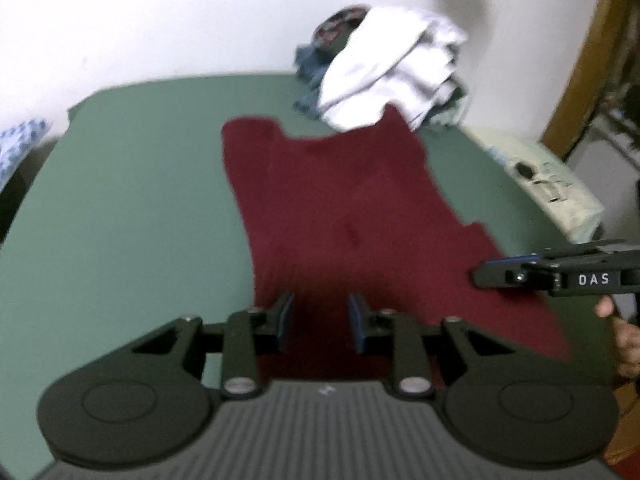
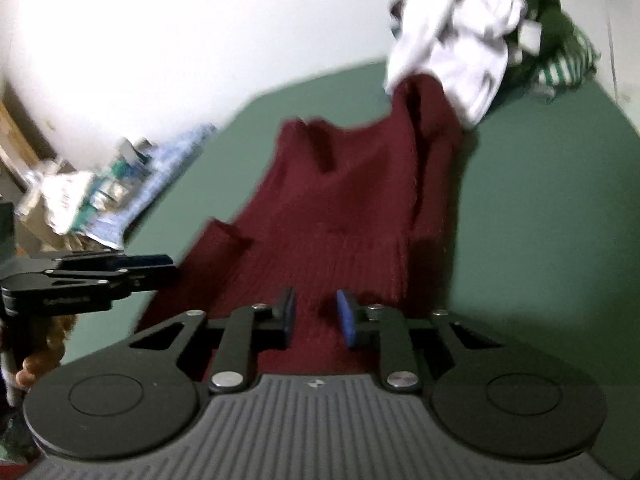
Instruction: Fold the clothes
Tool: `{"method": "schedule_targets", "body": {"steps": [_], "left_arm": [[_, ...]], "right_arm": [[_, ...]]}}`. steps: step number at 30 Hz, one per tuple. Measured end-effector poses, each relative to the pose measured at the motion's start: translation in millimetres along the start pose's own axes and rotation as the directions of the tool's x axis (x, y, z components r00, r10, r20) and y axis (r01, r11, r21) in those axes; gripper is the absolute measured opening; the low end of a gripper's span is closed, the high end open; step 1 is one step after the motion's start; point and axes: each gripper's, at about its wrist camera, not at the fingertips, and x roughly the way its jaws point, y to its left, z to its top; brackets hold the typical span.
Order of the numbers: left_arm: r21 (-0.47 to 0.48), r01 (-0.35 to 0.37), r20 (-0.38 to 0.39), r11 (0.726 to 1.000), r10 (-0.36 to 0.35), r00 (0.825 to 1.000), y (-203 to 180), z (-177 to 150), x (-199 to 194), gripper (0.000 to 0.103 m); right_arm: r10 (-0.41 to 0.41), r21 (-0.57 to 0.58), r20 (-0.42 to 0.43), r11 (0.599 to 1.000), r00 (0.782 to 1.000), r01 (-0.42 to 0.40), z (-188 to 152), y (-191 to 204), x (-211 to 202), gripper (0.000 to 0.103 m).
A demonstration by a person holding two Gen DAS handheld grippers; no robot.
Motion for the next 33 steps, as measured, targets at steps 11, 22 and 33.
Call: {"method": "schedule_targets", "body": {"steps": [11, 22, 33], "left_arm": [[0.013, 0.098, 0.035, 0.995, -0.098, 0.995, 11, 15, -5, 0.024], [0.061, 0.162, -0.024, 0.985, -0.161, 0.987, 20, 34, 40, 0.024], [0.141, -0.009, -0.014, 0.990, 0.011, 1.000, 72, 110, 81, 0.056]], "right_arm": [[-0.091, 0.061, 0.032, 0.994, 0.995, 0.089, 7, 0, -16, 0.018], [-0.285, 0.063, -0.012, 0.957, 0.959, 0.285, 16, 15, 6, 0.015], [-0.270, -0.001, -0.016, 0.963, 0.963, 0.270, 98, -17, 29, 0.056]]}}
